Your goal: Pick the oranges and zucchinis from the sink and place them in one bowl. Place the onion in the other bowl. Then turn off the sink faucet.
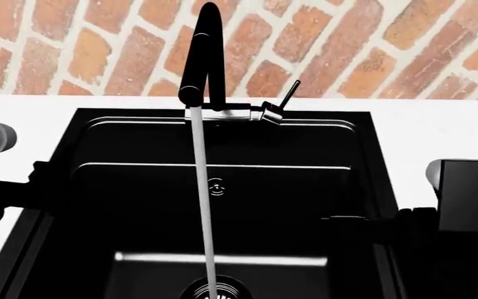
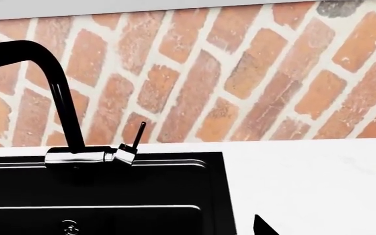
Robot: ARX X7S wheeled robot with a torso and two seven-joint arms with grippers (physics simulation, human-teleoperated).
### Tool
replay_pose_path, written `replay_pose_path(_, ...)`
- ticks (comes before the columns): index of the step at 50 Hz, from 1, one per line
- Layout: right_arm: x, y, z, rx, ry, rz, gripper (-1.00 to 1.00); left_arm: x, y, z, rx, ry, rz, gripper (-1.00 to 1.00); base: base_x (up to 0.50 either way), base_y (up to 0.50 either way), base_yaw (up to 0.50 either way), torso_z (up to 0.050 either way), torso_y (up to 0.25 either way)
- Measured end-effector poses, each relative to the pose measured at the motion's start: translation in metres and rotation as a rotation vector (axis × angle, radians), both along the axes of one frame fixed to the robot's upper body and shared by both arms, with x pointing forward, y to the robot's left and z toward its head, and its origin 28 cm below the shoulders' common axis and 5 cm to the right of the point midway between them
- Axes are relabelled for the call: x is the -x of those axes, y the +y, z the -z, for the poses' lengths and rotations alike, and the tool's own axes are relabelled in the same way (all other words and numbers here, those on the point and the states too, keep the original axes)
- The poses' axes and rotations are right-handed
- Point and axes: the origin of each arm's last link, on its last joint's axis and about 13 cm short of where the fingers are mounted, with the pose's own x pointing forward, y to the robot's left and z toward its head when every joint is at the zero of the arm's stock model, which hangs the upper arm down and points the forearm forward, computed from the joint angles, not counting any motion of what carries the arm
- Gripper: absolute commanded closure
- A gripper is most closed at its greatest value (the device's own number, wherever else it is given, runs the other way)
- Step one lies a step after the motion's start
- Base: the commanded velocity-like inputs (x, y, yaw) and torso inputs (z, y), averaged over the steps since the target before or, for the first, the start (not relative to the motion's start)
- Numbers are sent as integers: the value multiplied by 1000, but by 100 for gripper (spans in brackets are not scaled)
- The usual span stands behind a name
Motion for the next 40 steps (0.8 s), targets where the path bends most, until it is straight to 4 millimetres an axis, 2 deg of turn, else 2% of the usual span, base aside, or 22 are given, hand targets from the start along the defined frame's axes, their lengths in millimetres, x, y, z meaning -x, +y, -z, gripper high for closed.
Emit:
replay_pose_path(6, -18, 7, -5, -4, 7, -16, -100, 1, -2, 0, 6, -2, -1, -100, 0, 0, 0, 0, 0)
replay_pose_path(14, -57, 10, -16, 4, -10, -35, -100, 1, -3, 0, 9, -8, -9, -100, 0, 0, 0, 0, 0)
replay_pose_path(34, -150, -4, -41, -21, 3, -32, -100, 0, -2, -4, 30, -15, -29, -100, 0, 0, 0, 0, 0)
replay_pose_path(40, -166, -4, -49, -36, 7, -43, -100, -3, -3, -6, 31, -26, -34, -100, 0, 0, 0, 0, 0)
